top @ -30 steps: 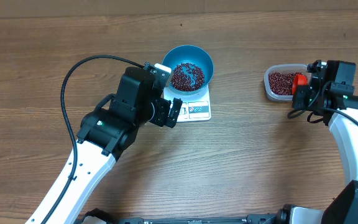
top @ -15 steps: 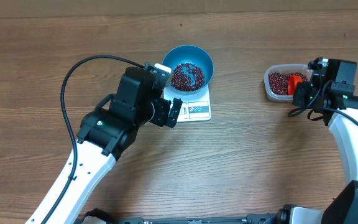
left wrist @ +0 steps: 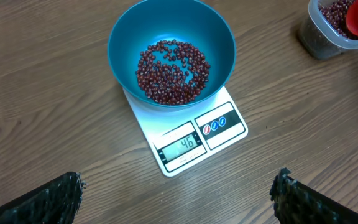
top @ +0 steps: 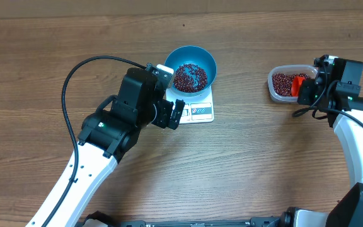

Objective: Scoop item into bowl and weigh 150g on scale
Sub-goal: 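Lower the red scoop into the bean tub with the right gripper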

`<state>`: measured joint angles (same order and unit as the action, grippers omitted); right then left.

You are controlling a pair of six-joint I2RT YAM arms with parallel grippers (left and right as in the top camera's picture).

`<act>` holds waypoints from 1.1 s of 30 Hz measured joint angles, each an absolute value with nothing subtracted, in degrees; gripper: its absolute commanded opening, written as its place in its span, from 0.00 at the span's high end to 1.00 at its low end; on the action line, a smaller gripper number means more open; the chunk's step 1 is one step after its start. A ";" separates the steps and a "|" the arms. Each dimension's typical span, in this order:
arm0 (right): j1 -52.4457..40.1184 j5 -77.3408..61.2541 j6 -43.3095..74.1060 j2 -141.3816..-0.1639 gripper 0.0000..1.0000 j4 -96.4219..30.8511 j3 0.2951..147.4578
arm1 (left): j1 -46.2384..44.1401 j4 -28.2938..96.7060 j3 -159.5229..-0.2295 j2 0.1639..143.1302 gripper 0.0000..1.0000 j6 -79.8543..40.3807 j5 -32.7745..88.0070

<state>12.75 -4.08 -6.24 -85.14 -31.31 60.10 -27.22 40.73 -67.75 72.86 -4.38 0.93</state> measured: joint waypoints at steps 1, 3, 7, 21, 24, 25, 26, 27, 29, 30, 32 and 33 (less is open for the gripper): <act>12.75 -4.08 -6.22 -85.14 0.85 -31.14 60.10 | -27.22 40.73 -67.75 72.86 0.01 -4.38 0.91; 12.75 -4.08 -6.20 -85.14 0.86 -30.85 60.10 | -27.22 40.73 -67.72 72.86 0.00 -4.38 0.93; 12.75 -4.08 -6.11 -85.14 0.96 -30.41 60.10 | -27.22 40.73 -67.75 72.86 0.00 -4.38 0.93; 12.75 -4.08 -6.17 -85.14 0.96 -27.66 60.10 | -27.22 40.73 -67.75 72.86 0.00 -4.38 0.93; 12.75 -4.08 -7.51 -85.14 0.96 -26.85 60.10 | -27.22 40.71 -67.72 72.86 0.00 -4.38 0.93; 12.75 -4.08 -8.51 -85.14 0.96 -26.85 60.10 | -27.22 40.73 -67.75 72.86 0.00 -4.38 0.93; 12.75 -4.10 -9.32 -85.14 0.96 -26.92 60.10 | -27.22 40.73 -67.75 72.86 0.00 -4.38 0.93; 12.75 -4.08 -10.57 -85.14 0.96 -27.09 60.10 | -27.22 40.73 -67.75 72.86 0.00 -4.38 0.93; 12.75 -4.03 -12.71 -85.14 0.96 -27.66 60.10 | -27.22 40.73 -67.75 72.86 0.00 -4.38 0.93; 12.75 -4.01 -13.89 -85.14 0.96 -27.73 60.10 | -27.22 40.71 -67.75 72.86 0.00 -4.38 0.93; 12.75 -4.01 -16.25 -85.14 0.96 -27.64 60.10 | -27.22 40.73 -67.75 72.86 0.00 -4.38 0.97; 12.75 -4.01 -17.76 -85.14 0.96 -27.62 60.10 | -27.22 40.73 -67.72 72.86 0.01 -4.38 1.04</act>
<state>12.75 -4.01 -17.76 -85.14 -27.62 60.10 -27.22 40.73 -67.72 72.86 -4.38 1.04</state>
